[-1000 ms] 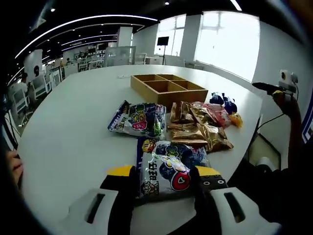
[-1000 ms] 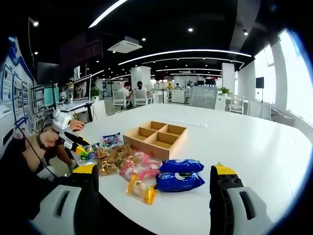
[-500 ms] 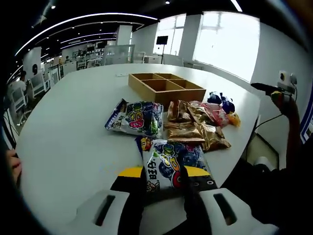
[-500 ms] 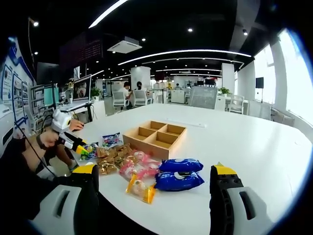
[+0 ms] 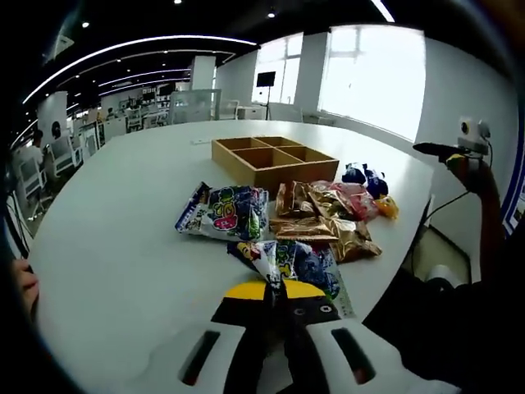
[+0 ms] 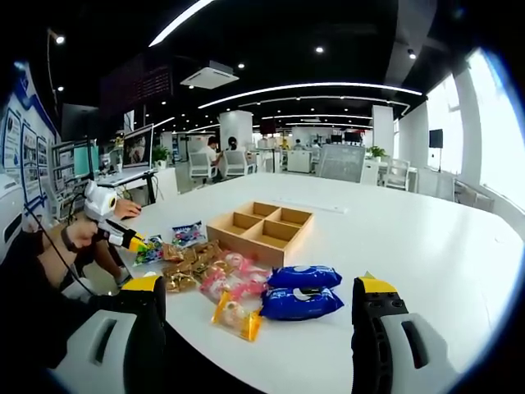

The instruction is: Pick up the scattered marshmallows, QQ candies, Oreo cookies, and mixed nuts on the table and sort them into separate containers

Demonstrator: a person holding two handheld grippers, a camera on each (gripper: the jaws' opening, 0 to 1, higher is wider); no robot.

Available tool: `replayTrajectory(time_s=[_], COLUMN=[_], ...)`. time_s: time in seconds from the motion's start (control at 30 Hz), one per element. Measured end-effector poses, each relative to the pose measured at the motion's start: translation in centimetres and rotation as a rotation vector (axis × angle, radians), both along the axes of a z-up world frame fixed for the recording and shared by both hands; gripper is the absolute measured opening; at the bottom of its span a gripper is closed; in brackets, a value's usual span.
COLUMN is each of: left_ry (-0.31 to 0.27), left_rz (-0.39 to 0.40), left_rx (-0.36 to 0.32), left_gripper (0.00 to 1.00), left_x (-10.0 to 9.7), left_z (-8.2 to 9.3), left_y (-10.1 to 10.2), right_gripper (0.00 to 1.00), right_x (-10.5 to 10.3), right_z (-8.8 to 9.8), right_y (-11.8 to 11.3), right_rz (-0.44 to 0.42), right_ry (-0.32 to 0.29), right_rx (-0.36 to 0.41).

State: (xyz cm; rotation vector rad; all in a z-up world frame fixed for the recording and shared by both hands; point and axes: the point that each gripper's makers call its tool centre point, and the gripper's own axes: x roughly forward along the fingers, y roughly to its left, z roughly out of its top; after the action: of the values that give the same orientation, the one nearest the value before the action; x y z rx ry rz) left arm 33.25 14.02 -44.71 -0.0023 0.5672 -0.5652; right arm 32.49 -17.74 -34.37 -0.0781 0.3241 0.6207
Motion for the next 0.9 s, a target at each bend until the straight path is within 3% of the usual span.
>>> replayTrajectory(time_s=[0.4,0.9], left_ry=[0.0,-0.02], left_rz=[0.022,0.023], left_rx=[-0.064,-0.258], left_gripper=[0.07,0.06], left_x=[0.4,0.2], left_z=[0.6,3.8], left_y=[0.4,0.8], right_gripper=[0.9,0.9], right_x=[0.1,0.2], right_z=[0.0,-0.1], right_y=[0.0,0.1], right_rz=[-0.001,0.003], right_ry=[0.001,0.003], right_rx=[-0.002,-0.006])
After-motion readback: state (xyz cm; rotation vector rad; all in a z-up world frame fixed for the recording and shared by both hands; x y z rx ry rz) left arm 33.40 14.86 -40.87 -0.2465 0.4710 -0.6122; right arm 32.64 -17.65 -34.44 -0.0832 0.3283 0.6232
